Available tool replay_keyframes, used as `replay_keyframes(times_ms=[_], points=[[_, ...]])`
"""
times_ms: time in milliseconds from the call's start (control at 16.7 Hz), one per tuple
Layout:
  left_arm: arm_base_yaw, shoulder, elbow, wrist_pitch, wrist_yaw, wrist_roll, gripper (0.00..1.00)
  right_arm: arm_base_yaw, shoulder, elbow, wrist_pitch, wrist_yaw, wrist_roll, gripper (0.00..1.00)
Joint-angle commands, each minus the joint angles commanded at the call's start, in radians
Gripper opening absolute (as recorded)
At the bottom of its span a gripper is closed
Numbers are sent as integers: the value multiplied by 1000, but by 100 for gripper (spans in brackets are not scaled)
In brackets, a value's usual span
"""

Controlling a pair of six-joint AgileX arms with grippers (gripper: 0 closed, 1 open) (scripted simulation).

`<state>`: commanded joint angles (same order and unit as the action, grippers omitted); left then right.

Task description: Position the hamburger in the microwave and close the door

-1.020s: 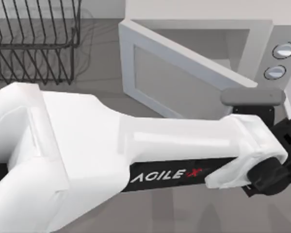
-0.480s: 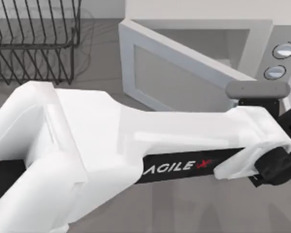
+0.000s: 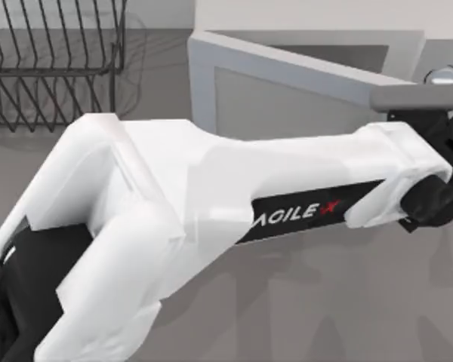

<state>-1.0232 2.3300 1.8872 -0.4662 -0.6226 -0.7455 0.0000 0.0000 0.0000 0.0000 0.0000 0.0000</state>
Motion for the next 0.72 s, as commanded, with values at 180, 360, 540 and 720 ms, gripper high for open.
replay_keyframes(times_ms=[180,360,540,720], points=[[-75,-12,1,38,37,-31,0,0,0,0,0,0,0,100],[-63,9,39,31,44,-21,0,0,0,0,0,0,0,100],[-28,72,149,10,66,9,0,0,0,0,0,0,0,100],[18,155,285,-22,98,48,0,0,0,0,0,0,0,100]])
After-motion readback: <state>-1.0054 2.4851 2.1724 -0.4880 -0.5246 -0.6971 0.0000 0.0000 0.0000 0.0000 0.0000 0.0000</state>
